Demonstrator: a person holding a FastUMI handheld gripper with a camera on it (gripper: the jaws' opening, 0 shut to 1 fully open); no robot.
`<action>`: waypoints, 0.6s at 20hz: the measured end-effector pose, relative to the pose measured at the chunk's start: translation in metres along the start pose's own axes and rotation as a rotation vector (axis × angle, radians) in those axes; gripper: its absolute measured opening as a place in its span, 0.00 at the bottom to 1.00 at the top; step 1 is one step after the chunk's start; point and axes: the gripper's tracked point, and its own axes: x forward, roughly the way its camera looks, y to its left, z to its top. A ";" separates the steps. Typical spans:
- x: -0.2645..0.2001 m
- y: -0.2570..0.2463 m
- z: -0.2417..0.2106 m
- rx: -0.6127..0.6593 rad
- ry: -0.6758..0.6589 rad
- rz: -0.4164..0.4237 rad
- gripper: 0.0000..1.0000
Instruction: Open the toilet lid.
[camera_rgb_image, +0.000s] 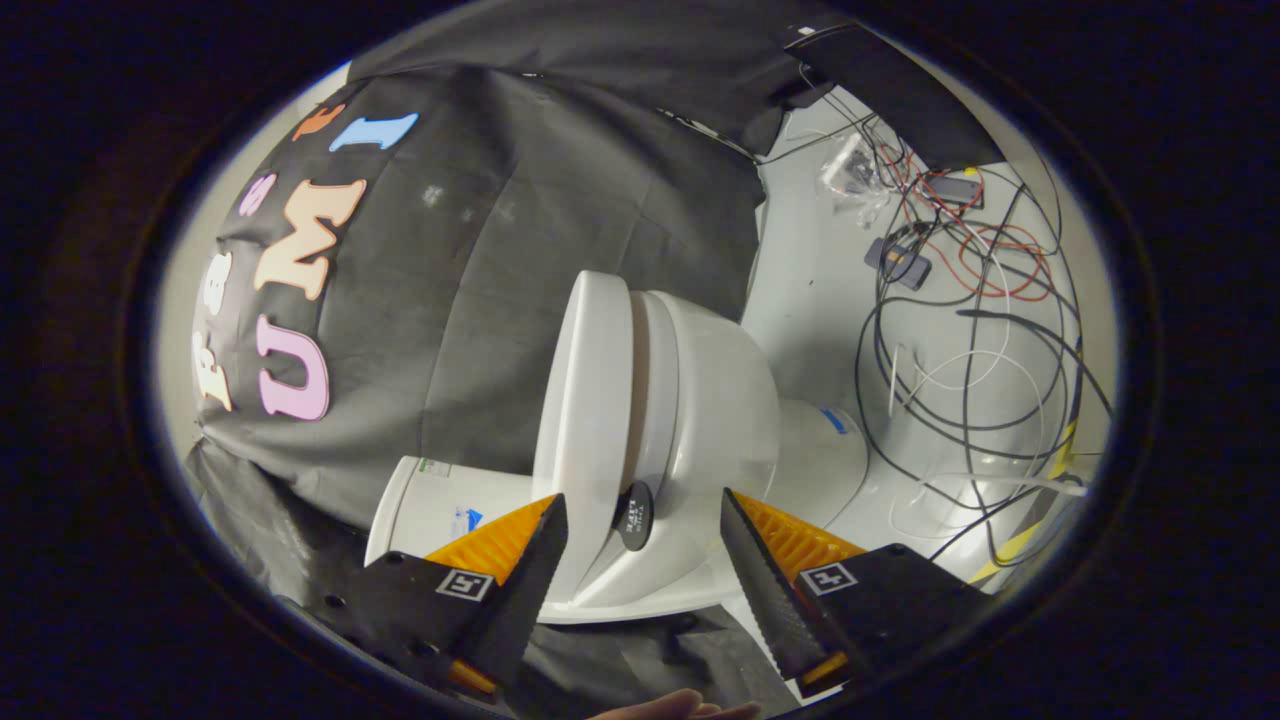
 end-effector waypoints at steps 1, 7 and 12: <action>0.003 -0.004 0.000 0.000 -0.009 -0.006 0.96; 0.024 -0.012 -0.021 0.070 0.035 0.032 0.91; 0.032 -0.001 -0.023 0.163 -0.021 0.163 0.83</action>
